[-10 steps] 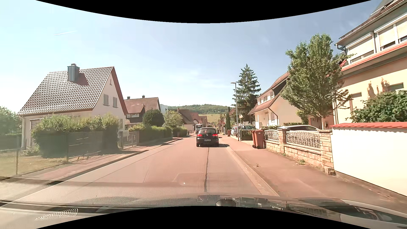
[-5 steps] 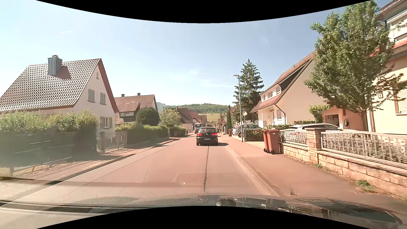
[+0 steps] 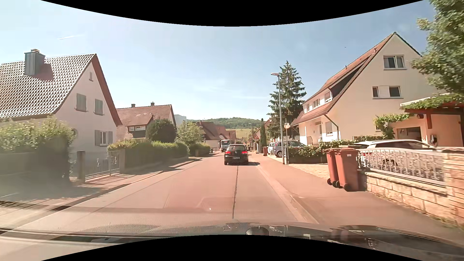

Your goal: Follow the waypoints while adhering to traffic rules and regulations

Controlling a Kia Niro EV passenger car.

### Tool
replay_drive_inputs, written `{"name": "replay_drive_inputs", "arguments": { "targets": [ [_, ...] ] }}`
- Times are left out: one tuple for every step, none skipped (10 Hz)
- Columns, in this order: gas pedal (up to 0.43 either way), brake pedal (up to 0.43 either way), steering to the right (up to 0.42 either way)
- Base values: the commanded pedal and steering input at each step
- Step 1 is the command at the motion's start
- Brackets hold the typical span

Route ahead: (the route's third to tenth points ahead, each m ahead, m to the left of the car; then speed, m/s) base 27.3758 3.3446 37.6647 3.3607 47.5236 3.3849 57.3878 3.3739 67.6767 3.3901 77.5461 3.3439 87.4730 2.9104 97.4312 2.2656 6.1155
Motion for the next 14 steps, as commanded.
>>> {"name": "replay_drive_inputs", "arguments": {
  "targets": [
    [0.177, 0.0, -0.001],
    [0.177, 0.0, -0.003],
    [0.169, 0.0, -0.005],
    [0.157, 0.0, -0.005],
    [0.138, 0.0, -0.005],
    [0.13, 0.0, -0.005],
    [0.13, 0.0, -0.005],
    [0.118, 0.0, -0.005],
    [0.118, 0.0, -0.004],
    [0.118, 0.0, -0.003],
    [0.11, 0.0, -0.002],
    [0.098, 0.0, -0.002],
    [0.087, 0.0, -0.002],
    [0.087, 0.0, -0.002]
  ]
}}
